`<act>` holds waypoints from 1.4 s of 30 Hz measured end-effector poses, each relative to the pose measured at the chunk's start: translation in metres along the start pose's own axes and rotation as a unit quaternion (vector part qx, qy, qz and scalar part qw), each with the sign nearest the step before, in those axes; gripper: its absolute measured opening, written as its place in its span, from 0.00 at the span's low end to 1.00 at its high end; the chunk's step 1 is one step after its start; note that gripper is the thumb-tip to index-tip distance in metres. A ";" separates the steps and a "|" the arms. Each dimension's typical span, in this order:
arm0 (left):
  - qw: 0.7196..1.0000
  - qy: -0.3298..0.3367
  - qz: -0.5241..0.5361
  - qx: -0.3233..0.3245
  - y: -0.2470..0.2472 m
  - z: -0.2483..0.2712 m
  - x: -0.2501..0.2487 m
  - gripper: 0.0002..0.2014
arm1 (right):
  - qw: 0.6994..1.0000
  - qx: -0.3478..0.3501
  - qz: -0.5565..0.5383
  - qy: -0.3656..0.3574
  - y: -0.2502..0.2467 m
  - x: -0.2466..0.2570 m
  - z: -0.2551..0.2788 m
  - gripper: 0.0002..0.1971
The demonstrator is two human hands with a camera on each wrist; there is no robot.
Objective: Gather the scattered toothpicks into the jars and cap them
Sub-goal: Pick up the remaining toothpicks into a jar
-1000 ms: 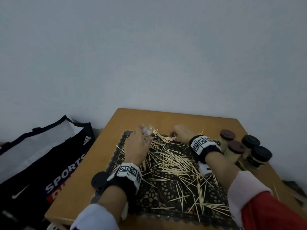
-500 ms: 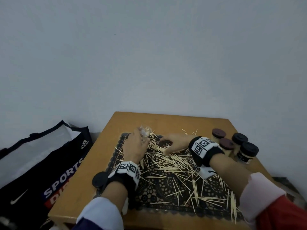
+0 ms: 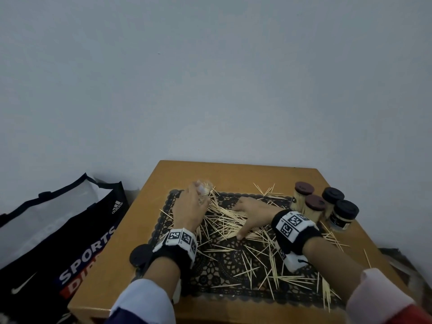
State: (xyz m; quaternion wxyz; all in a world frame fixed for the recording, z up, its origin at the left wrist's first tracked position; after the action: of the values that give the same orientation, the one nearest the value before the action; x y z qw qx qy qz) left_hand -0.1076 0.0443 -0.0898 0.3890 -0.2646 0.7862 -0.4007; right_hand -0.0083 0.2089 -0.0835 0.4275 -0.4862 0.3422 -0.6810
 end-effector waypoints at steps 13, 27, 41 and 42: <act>0.999 0.011 0.027 0.043 0.003 0.002 -0.002 0.23 | 0.995 -0.059 -0.053 -0.052 -0.004 -0.009 0.001 0.22; 0.986 0.144 -0.027 0.079 0.004 0.007 -0.020 0.22 | 0.993 -0.108 -0.013 -0.049 -0.010 -0.012 0.000 0.18; 0.993 0.097 -0.020 0.057 0.005 0.005 -0.012 0.22 | 0.991 -0.117 0.056 -0.043 -0.008 -0.006 -0.003 0.10; 0.995 0.079 -0.023 0.052 0.006 0.004 -0.009 0.20 | 0.990 -0.125 0.050 -0.040 -0.008 -0.007 -0.002 0.11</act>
State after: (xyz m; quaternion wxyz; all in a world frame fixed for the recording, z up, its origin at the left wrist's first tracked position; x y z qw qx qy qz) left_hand -0.1005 0.0521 -0.0924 0.3291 -0.2296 0.7862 -0.4699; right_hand -0.0114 0.2187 -0.0794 0.4104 -0.5449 0.4310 -0.5906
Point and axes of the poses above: each hand's wrist, its own z-axis away from the middle knuckle, its own y-axis out of the palm, x = y × z, the point moved 5 cm from there along -z, towards the middle knuckle, and after that the axes turned 9 degrees about -z, right-handed, at the moved point
